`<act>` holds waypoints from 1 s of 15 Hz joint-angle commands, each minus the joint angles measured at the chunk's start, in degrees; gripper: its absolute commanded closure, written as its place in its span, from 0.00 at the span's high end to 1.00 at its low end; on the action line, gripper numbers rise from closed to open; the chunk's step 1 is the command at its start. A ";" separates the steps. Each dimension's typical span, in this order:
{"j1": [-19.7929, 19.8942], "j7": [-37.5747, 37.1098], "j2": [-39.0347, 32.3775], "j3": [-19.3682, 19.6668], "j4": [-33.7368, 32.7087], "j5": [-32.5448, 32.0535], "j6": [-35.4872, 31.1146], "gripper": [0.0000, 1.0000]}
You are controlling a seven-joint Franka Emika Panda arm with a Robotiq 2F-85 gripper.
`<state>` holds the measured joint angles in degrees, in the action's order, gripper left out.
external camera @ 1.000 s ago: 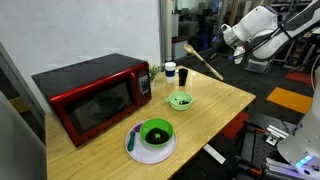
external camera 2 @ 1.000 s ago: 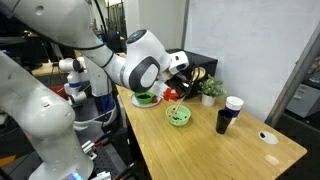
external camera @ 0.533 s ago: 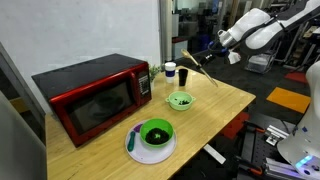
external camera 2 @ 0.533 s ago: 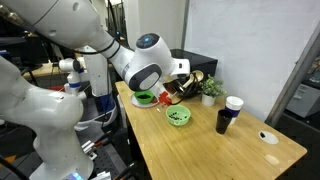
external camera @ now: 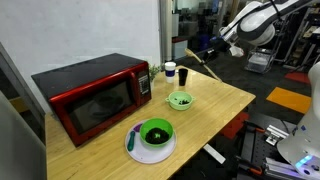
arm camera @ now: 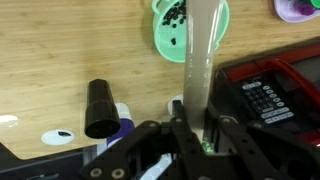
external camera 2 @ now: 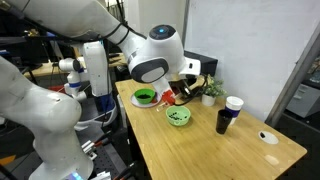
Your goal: Remove the black cup from the light green pot, use the ladle to scoop out some of the contents in the green bowl into the pot
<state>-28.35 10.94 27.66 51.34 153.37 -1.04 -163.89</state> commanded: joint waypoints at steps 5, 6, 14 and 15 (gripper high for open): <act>8.58 4.76 -11.87 -6.76 -7.05 9.85 9.79 0.06; 9.35 5.32 -13.39 -7.63 -7.61 10.91 10.07 0.06; 1.53 8.42 -21.74 -2.37 -10.25 13.39 7.82 0.06; 0.71 9.35 -22.89 -1.79 -10.66 14.76 7.69 0.06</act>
<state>-24.94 16.60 9.64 47.63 145.07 9.60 -155.69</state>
